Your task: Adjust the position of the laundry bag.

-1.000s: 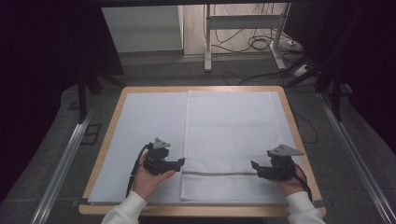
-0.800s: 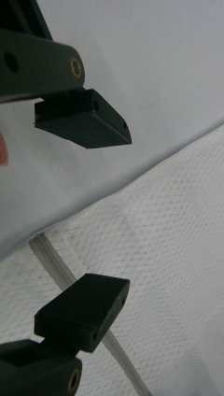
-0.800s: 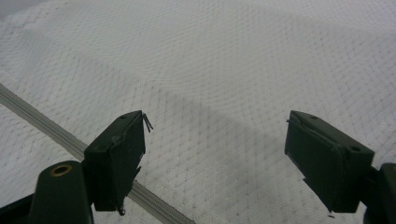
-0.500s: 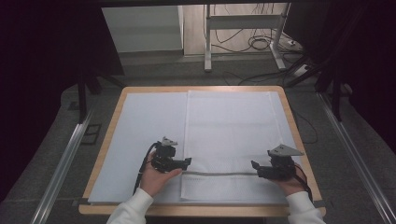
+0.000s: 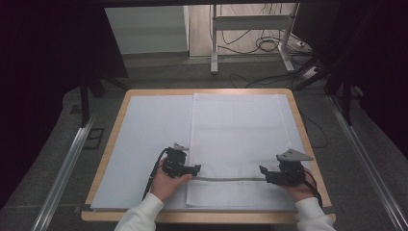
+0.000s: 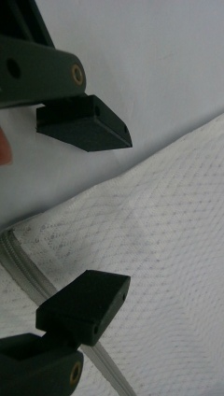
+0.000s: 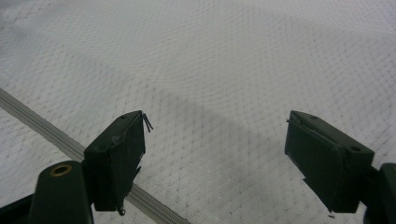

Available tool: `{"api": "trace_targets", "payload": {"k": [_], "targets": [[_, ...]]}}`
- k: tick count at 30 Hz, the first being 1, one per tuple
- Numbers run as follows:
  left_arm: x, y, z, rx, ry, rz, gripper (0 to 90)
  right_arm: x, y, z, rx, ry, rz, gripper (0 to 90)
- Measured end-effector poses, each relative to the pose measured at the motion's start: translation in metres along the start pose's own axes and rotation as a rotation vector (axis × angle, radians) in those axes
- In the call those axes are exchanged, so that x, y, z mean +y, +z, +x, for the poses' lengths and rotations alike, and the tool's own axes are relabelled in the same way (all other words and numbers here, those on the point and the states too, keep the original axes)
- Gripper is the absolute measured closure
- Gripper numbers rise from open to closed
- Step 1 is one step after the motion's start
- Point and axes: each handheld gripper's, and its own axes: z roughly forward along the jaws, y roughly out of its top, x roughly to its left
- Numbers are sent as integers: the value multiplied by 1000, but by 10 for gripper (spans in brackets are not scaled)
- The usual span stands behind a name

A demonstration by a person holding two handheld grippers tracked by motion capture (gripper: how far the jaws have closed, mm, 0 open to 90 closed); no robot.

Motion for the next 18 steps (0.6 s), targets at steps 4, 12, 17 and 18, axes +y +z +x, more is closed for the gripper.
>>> {"api": "trace_targets", "payload": {"k": [4, 12, 17, 18], "targets": [[-1, 3, -2, -19, 12, 10, 345, 0, 0, 0, 0, -2, 1, 197], [-2, 4, -6, 3, 33, -3, 418, 1, -2, -1, -10, 3, -10, 195], [-1, 7, -9, 3, 53, -11, 550, 1, -2, 0, -10, 1, -9, 195], [-1, 7, -9, 9, 48, -12, 583, 1, -2, -1, -12, 1, -12, 195]]}}
